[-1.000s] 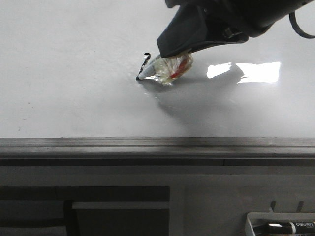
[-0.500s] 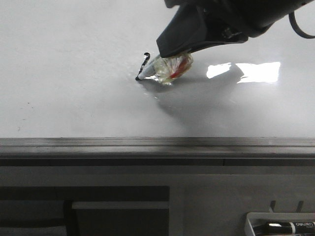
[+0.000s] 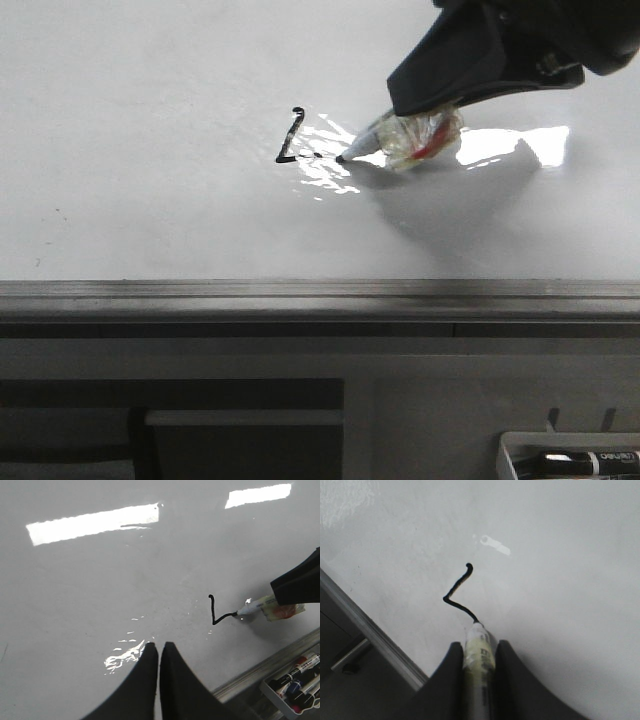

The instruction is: Write number 5 on whiteboard

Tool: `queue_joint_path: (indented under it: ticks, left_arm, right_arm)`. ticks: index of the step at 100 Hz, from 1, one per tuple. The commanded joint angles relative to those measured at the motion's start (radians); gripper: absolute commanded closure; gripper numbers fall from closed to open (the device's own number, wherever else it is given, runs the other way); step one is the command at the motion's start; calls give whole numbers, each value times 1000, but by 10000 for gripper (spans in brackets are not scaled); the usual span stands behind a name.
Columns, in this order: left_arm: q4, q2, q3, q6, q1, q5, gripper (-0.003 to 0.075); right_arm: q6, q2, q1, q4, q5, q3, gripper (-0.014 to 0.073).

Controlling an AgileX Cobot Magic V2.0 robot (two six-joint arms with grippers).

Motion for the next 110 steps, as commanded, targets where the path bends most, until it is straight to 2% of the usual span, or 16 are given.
queue_joint_path:
  ticks: [1,18,53,63,75,80,101,110]
  left_arm:
    - [-24,3,-27,-11,3,-73,741]
    - [-24,3,-27,-11,3,-73,741]
    - [-24,3,-27,-11,3,-73,741]
    - [-24,3,-27,-11,3,-73,741]
    - [-24,3,-27,-11,3,-71,741]
    - [-24,3,-27,-11,3,-69,741]
    - [-24,3,-27,-11,3,-71,741]
    - [-24,3,-27,-11,3,-71,741]
  right_arm:
    - [22,-19,-18,4,-66,18,634]
    - [38,23,1,49,-85,52,634]
    - [38,91,118,58,-135,-14,635]
    - [38,74,118,56,-84,-35,635]
    - [38,9,123,56,56,-77,635]
    - [38,-23,133,45,63,-89,635]
    - [38,-83,104,1,-84,-107,635]
    - [38,-60,83,1,-99,-110,635]
